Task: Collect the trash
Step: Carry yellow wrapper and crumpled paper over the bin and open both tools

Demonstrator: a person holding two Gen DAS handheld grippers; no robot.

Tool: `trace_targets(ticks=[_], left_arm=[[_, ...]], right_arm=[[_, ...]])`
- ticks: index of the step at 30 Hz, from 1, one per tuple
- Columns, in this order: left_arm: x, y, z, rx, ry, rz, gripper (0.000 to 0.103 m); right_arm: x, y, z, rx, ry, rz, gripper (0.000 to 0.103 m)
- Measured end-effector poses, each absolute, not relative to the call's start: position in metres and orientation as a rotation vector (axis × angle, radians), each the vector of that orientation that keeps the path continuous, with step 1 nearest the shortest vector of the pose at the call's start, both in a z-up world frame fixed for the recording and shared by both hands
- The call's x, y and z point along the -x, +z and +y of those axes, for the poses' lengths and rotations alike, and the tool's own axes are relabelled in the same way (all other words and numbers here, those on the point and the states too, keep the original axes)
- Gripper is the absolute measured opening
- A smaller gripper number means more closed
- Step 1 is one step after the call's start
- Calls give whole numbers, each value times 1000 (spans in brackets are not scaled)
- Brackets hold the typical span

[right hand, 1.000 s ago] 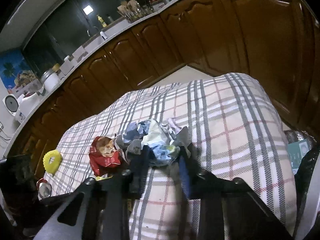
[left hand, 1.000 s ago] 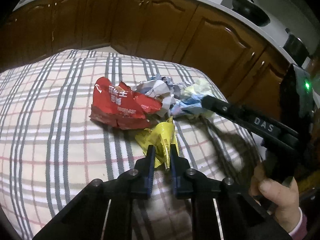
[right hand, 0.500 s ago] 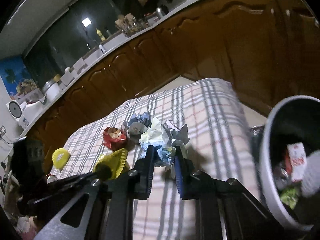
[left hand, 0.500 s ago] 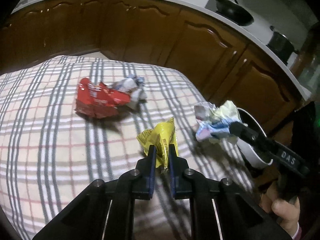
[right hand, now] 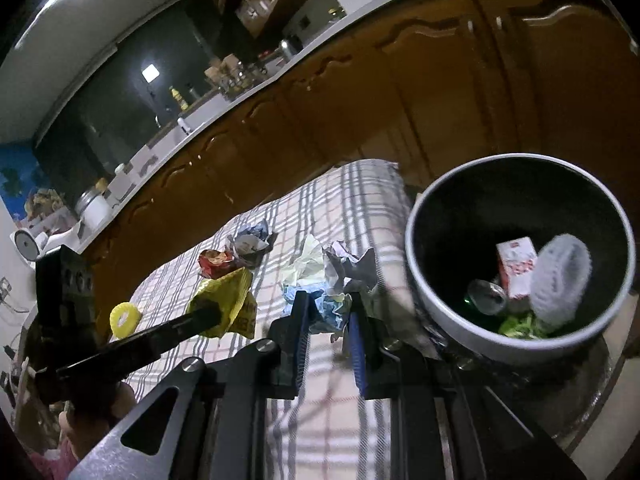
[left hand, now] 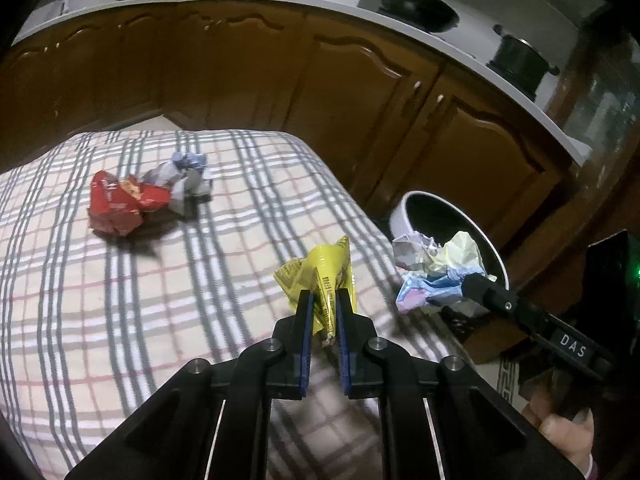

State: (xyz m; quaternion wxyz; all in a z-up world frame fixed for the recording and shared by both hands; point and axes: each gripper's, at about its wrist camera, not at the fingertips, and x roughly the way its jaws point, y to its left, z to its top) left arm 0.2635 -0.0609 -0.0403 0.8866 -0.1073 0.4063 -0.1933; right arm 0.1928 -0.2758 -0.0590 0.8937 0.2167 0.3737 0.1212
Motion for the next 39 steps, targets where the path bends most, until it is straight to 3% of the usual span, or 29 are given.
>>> trace_targets(ticks=[39], left_arm=[[-278,-22,-163,96,-538,833,8]], right_arm=[[-145,-50,-380,-499,35,698,19]])
